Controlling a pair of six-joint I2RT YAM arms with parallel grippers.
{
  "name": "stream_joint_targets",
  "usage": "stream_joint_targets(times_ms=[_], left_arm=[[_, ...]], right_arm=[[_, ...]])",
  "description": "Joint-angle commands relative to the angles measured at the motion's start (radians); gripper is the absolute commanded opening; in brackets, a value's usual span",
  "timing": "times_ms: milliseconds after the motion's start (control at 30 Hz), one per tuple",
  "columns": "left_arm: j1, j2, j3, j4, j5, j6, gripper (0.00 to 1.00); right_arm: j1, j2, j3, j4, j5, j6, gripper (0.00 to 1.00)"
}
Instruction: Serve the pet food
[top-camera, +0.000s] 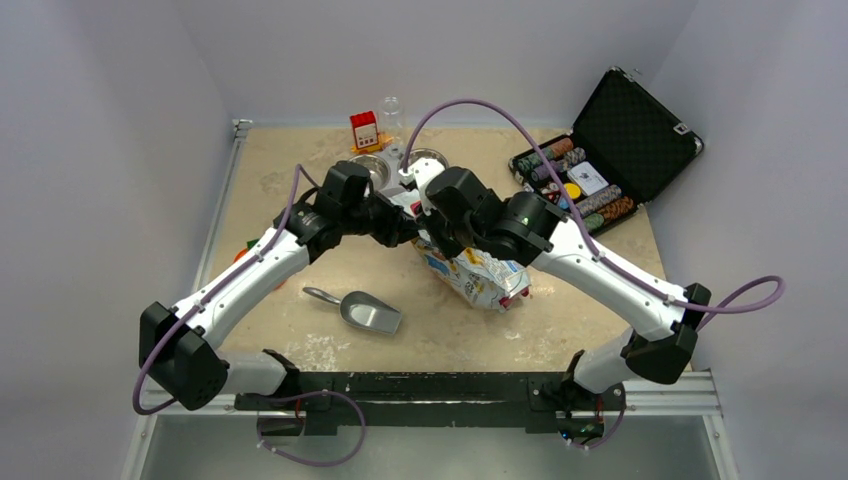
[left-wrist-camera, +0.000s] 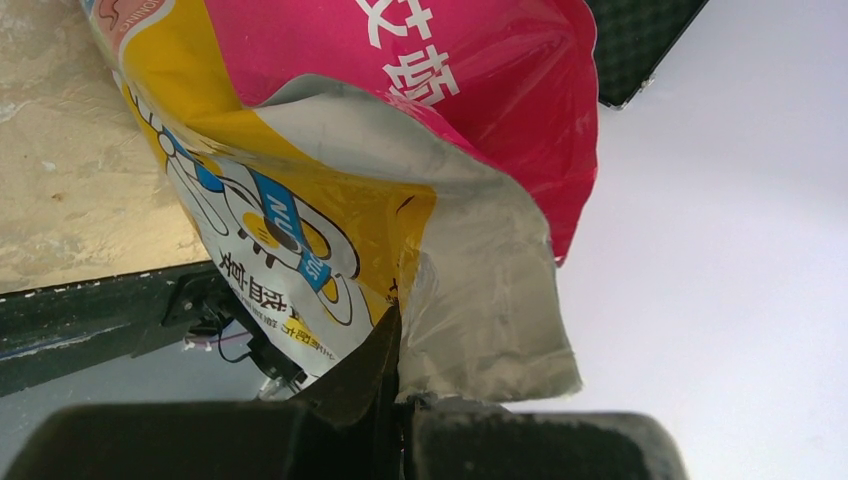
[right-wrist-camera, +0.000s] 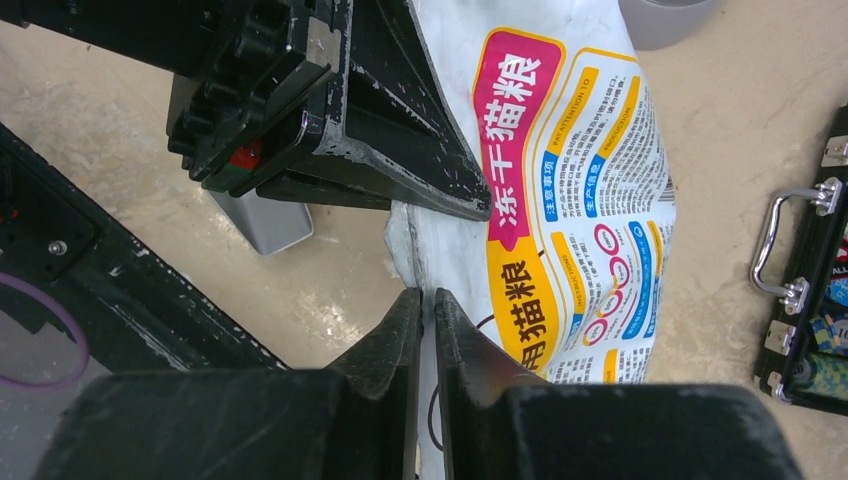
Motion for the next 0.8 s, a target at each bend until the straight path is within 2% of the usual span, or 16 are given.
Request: stream_joint_targets(times_ms=[0,67,133,167,300,333,433,567,667,733,767], left_arm=[[-0.008,-0.021,0.038,0.021,0.109,-0.014,0.00],[-0.007,-0.027,0.033,0.017,0.104,-0.008,0.00],[-0.006,-0.034,0.026,0.015,0.097,-0.003,0.00],[-0.007,-0.036,0.022,0.015,0.097,-0.002,0.00],[-0.006,-0.054,-0.012,0.060,0.098,0.031,0.01],[-0.006,-0.059,-0.023,0.069,0.100,0.043,0.09],[-0.005,-0.093,-0.062,0.066,0.087,0.073,0.43],[-0.005,-0.196,-0.131,0.073,0.006,0.100,0.78],[-0.006,-0.276,-0.179,0.072,-0.060,0.123,0.82],[-0.006,-0.310,-0.206,0.069,-0.067,0.135,0.79],[-0.005,-0.319,-0.221,0.069,-0.067,0.130,0.74]], right_arm=[[-0.007,0.019,-0.013,-0.002,0.145,-0.001,0.11],[-0.007,0.025,-0.014,-0.014,0.180,0.005,0.08],[-0.007,0.015,-0.025,-0.003,0.202,0.000,0.00],[-0.007,0.008,-0.034,0.005,0.194,-0.005,0.00],[-0.009,-0.020,-0.063,0.056,0.004,-0.010,0.00],[-0.009,-0.026,-0.068,0.071,-0.038,0.002,0.00],[-0.011,-0.035,-0.077,0.096,-0.092,0.040,0.00],[-0.037,-0.048,-0.087,0.107,-0.106,0.056,0.00],[-0.066,-0.057,-0.091,0.106,-0.126,0.067,0.00],[-0.081,-0.067,-0.095,0.107,-0.140,0.076,0.00],[-0.086,-0.073,-0.099,0.110,-0.148,0.079,0.00]])
